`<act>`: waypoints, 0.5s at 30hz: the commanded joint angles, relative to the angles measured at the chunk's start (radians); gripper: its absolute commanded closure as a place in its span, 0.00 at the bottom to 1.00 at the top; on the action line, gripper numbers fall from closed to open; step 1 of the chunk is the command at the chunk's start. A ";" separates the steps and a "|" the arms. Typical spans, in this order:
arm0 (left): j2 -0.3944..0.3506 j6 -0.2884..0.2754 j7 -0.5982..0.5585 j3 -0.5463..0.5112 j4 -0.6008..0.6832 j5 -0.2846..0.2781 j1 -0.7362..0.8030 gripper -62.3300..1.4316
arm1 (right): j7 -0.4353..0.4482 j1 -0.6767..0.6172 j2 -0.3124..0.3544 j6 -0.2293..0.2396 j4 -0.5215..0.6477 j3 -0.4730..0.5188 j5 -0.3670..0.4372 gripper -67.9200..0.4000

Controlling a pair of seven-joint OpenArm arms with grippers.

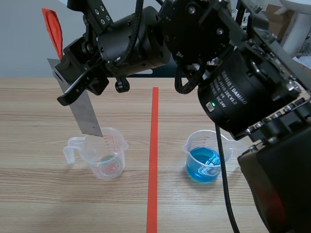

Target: Do the redox reaction experiment. put the plate into the left beaker

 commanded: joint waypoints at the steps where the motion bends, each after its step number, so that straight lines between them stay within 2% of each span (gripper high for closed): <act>1: 0.002 -0.002 -0.046 0.001 0.011 -0.010 0.011 0.00 | 0.018 0.020 -0.002 0.001 0.013 0.006 0.011 0.99; 11: 0.002 -0.002 -0.046 0.001 0.011 -0.010 0.011 0.00 | 0.049 0.020 -0.002 0.005 -0.077 0.006 0.011 0.99; 15: 0.002 -0.002 -0.046 0.001 0.011 -0.010 0.011 0.00 | 0.067 0.020 -0.002 0.031 -0.145 0.006 0.011 0.99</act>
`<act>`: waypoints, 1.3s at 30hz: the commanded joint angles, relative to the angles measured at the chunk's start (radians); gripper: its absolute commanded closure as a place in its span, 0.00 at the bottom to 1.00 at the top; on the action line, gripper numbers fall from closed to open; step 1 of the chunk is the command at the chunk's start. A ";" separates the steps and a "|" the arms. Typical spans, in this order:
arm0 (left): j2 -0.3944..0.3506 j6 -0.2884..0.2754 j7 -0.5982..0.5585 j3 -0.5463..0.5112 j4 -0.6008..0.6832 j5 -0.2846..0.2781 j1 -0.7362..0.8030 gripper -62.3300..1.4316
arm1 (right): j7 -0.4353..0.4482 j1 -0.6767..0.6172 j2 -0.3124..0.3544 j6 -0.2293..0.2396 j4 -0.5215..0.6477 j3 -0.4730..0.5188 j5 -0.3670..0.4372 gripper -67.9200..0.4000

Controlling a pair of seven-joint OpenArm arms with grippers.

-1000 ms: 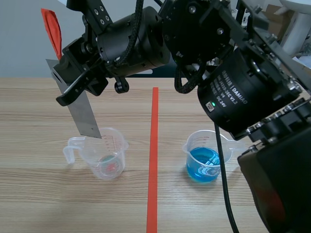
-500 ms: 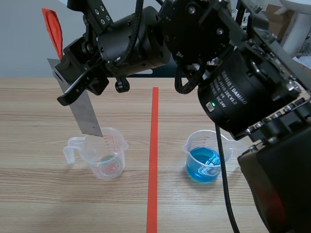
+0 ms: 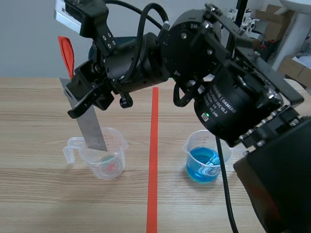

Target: Do the redox reaction experiment. put the plate into the left beaker

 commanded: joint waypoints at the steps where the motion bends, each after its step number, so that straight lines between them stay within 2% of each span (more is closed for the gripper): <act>1: 0.002 -0.002 -0.046 0.001 0.011 -0.010 0.011 0.00 | 0.032 0.020 -0.002 0.024 -0.011 0.006 0.011 0.99; 3: 0.002 -0.002 -0.046 0.001 0.011 -0.010 0.011 0.00 | 0.058 0.020 -0.002 0.025 -0.042 0.006 0.003 0.99; 9: 0.002 -0.002 -0.046 0.001 0.011 -0.010 0.011 0.00 | 0.195 0.020 -0.002 0.025 -0.093 0.006 -0.122 0.99; 20: 0.002 -0.002 -0.046 0.001 0.011 -0.011 0.011 0.00 | 0.336 0.020 -0.003 0.025 -0.188 0.006 -0.220 0.99; 39: 0.002 -0.002 -0.046 0.001 0.011 -0.010 0.011 0.00 | 0.468 0.019 -0.003 0.025 -0.305 0.006 -0.347 0.99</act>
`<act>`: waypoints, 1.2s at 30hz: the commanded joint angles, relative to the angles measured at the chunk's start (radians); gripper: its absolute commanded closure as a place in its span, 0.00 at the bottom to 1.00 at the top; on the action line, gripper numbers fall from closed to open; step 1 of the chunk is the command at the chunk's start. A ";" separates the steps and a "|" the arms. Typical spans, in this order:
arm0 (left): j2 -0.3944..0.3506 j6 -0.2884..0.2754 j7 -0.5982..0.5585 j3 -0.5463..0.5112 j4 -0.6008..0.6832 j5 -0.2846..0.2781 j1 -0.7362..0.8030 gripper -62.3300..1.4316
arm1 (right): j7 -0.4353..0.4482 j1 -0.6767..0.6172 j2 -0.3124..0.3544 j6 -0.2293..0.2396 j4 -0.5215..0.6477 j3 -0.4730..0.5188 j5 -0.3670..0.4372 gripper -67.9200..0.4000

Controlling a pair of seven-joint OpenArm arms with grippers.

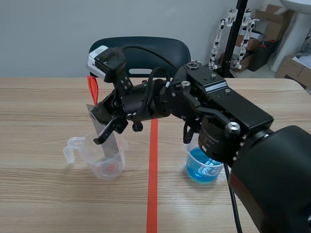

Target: Do the redox reaction experiment. put the plate into the left beaker

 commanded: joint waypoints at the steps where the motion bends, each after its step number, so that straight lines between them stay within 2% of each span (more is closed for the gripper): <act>1: 0.002 -0.002 -0.046 0.001 0.011 -0.010 0.011 0.00 | 0.023 0.020 -0.003 0.012 0.000 0.006 0.002 0.99; 13: 0.002 -0.002 -0.046 0.001 0.011 -0.010 0.011 0.00 | 0.048 0.020 -0.003 0.012 -0.017 0.006 -0.038 0.97; 14: 0.002 -0.002 -0.046 0.001 0.011 -0.010 0.011 0.00 | 0.048 0.020 -0.004 0.012 -0.017 0.006 -0.040 0.92; 15: 0.002 -0.002 -0.046 0.001 0.011 -0.010 0.011 0.00 | 0.047 0.020 -0.003 0.012 -0.017 0.006 -0.040 0.83; 16: 0.002 -0.002 -0.046 0.001 0.011 -0.010 0.011 0.00 | 0.047 0.021 -0.003 0.012 -0.017 0.006 -0.050 0.68; 19: 0.002 -0.002 -0.046 0.001 0.011 -0.010 0.011 0.00 | 0.047 0.021 -0.006 0.012 -0.017 0.006 -0.087 0.10; 20: 0.002 -0.002 -0.046 0.001 0.011 -0.010 0.011 0.00 | 0.047 0.021 -0.008 0.012 -0.017 0.006 -0.100 0.00; 24: 0.002 -0.002 -0.046 0.001 0.011 -0.010 0.011 0.00 | 0.052 0.021 -0.009 0.012 -0.017 0.006 -0.129 0.00; 36: 0.002 -0.002 -0.046 0.001 0.011 -0.010 0.011 0.00 | 0.052 0.021 -0.009 0.012 -0.017 0.006 -0.132 0.00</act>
